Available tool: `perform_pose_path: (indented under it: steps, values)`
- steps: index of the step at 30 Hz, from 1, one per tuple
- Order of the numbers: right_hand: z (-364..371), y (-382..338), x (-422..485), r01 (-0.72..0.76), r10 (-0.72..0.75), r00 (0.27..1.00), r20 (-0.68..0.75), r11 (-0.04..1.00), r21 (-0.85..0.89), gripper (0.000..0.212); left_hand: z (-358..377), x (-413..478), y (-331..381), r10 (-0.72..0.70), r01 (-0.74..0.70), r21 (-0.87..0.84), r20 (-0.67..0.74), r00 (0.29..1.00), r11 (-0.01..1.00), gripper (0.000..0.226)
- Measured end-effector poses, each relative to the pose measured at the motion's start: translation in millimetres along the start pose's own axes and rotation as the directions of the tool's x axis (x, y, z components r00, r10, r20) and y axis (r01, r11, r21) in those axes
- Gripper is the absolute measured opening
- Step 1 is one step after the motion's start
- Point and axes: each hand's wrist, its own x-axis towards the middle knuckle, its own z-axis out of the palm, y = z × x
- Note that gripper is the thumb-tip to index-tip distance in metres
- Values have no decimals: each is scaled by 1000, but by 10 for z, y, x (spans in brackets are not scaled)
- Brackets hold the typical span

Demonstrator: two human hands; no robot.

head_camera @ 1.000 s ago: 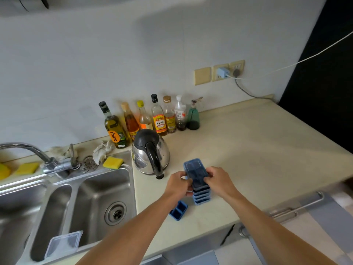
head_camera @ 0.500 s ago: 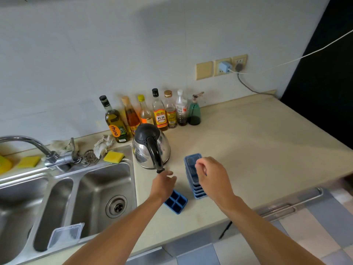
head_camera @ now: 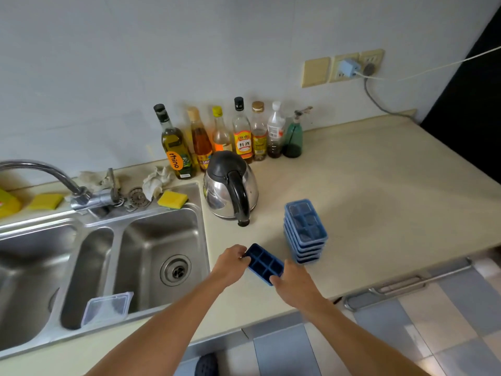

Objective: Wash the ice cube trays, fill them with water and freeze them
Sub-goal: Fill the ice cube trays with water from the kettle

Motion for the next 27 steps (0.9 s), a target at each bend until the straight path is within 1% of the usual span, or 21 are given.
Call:
perform_pose_path:
  steps: [2,6,8,11,14,17,19,22,24,27]
  values:
    - [76,-68,60,-18,19,1000,-21,999,39,34,-34,50,-83,6,-5,-48,11,1000,999,41]
    - [243,-418,172,-4,9,996,-83,998,63,30,-318,133,-386,-33,29,-122,-31,999,992,46]
    - [363,-703,237,20,-8,994,-109,994,106,27,-575,183,-603,-62,56,-175,-33,997,983,40]
    - [604,-1208,389,102,-81,988,-130,981,166,23,-1055,284,-1053,-72,62,-192,-48,996,979,24]
    - [960,-1726,599,173,-160,983,-85,970,173,26,-1528,398,-1547,-162,147,-297,-27,986,943,21]
    - [1368,-2119,858,181,-184,983,4,968,176,30,-1837,570,-1966,-230,207,-319,-38,972,925,20]
    - [1613,-2229,1036,142,-153,987,57,975,169,32,-1919,703,-2164,-259,236,-337,-25,965,911,15]
    - [1901,-2182,1251,15,-39,993,111,976,215,25,-1910,891,-2371,-305,313,-347,78,949,884,12]
    - [2041,-2101,1372,-70,29,988,155,960,272,18,-1848,1021,-2470,-317,348,-314,148,937,883,13]
    - [2220,-1990,1523,-184,128,974,188,928,323,15,-1753,1211,-2579,-326,369,-269,190,926,890,19]
